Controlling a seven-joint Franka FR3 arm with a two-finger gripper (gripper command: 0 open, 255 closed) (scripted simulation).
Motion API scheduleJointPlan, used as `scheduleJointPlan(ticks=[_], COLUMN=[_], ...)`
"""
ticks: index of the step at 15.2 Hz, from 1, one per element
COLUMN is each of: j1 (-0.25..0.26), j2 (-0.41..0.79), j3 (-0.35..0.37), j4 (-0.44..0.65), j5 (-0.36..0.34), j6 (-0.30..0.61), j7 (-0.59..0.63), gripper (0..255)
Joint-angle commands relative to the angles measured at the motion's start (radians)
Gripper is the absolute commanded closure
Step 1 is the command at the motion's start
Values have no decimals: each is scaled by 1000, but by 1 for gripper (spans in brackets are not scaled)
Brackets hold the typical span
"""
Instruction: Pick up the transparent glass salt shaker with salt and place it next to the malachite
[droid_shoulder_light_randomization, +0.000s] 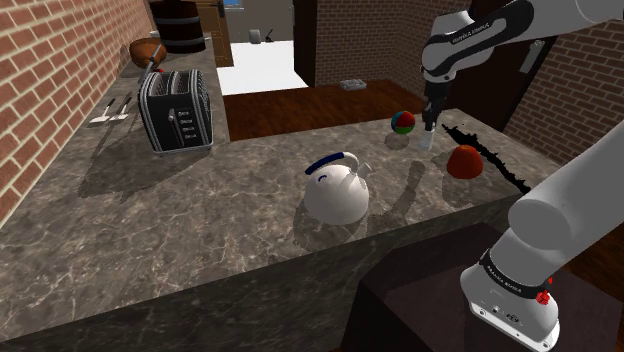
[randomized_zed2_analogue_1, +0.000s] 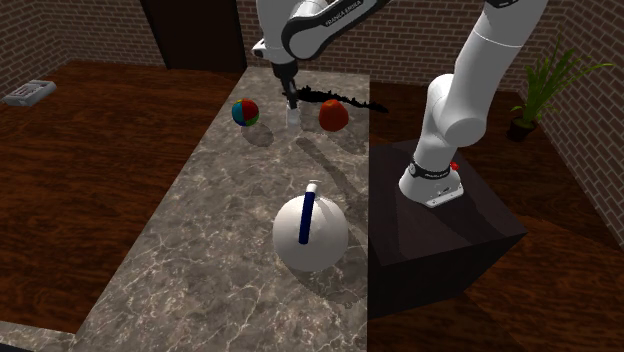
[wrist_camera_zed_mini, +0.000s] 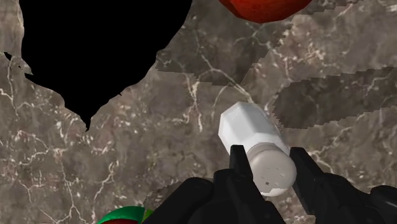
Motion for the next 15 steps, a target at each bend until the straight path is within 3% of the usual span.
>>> scheduleJointPlan(ticks=[1,5,13,14,15], j1=[-1,-2,-2,-2,-2], j2=[10,39,39,39,39], j3=[-1,-4,-4,-4,-4], j4=[-18,-48,-48,-48,-48], j5=[-1,-3,-3,-3,-3], j6=[28,87,87,87,87], j7=[4,10,10,10,10], gripper=[255,255,255,0,0])
